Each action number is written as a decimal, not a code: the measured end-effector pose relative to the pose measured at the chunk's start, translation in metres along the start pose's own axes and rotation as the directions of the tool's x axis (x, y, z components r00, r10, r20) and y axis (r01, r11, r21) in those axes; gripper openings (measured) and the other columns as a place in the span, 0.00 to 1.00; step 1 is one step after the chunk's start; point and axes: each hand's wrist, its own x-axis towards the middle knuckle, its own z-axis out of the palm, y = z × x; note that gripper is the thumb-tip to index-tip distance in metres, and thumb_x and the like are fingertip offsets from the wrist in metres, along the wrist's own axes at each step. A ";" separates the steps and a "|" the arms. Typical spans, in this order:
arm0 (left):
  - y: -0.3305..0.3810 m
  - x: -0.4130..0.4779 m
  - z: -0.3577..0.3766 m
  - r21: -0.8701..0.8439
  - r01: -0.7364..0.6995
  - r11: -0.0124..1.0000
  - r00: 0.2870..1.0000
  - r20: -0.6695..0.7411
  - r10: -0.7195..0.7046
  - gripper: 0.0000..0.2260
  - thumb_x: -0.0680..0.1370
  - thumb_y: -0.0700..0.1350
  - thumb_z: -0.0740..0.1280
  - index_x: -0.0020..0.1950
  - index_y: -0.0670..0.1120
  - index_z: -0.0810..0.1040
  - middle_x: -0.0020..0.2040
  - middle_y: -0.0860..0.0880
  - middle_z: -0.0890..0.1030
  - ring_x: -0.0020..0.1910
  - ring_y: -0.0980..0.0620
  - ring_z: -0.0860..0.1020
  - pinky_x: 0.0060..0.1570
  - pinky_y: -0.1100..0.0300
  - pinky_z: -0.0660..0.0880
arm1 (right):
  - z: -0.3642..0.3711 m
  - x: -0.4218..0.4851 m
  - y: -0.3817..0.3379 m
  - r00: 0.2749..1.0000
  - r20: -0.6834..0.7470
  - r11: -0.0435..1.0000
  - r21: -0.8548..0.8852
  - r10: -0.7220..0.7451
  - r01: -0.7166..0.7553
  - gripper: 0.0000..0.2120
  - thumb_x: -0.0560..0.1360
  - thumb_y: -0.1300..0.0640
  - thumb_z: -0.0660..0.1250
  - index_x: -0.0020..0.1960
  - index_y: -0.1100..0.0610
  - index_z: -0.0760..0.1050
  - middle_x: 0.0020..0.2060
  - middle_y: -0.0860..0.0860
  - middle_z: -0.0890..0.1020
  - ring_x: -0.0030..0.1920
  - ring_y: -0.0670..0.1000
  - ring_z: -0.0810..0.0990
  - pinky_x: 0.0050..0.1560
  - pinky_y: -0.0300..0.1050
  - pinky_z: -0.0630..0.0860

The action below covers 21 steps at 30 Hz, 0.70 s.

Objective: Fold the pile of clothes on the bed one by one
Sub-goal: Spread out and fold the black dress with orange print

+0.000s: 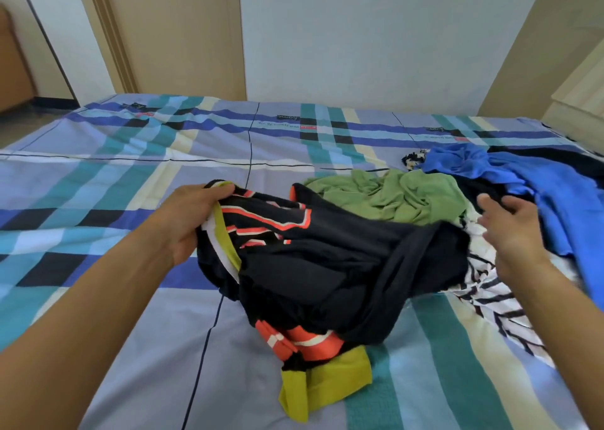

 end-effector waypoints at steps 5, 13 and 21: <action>0.000 -0.010 0.019 -0.101 -0.061 0.993 0.979 0.185 0.079 0.11 0.83 0.46 0.61 0.57 0.43 0.81 0.51 0.42 0.86 0.44 0.47 0.86 0.36 0.59 0.81 | 0.041 -0.075 -0.026 0.702 0.701 0.851 -0.285 -0.129 0.441 0.31 0.69 0.42 0.76 0.69 0.45 0.70 0.62 0.41 0.77 0.61 0.39 0.75 0.63 0.39 0.69; -0.021 -0.001 0.008 0.364 -0.482 0.797 0.863 0.352 0.362 0.35 0.75 0.31 0.70 0.76 0.55 0.66 0.64 0.57 0.79 0.58 0.56 0.80 0.50 0.66 0.78 | 0.084 -0.123 0.017 0.559 0.827 0.395 -0.535 0.061 0.747 0.61 0.61 0.47 0.82 0.79 0.45 0.43 0.65 0.53 0.62 0.64 0.59 0.72 0.65 0.53 0.73; -0.042 0.019 -0.010 0.982 -0.017 0.190 0.999 0.010 0.038 0.42 0.68 0.67 0.72 0.71 0.43 0.64 0.63 0.42 0.73 0.58 0.41 0.77 0.57 0.48 0.76 | 0.055 -0.141 -0.022 0.455 0.890 0.340 -0.421 -0.022 0.841 0.27 0.64 0.38 0.74 0.58 0.42 0.67 0.51 0.40 0.70 0.52 0.45 0.74 0.49 0.49 0.73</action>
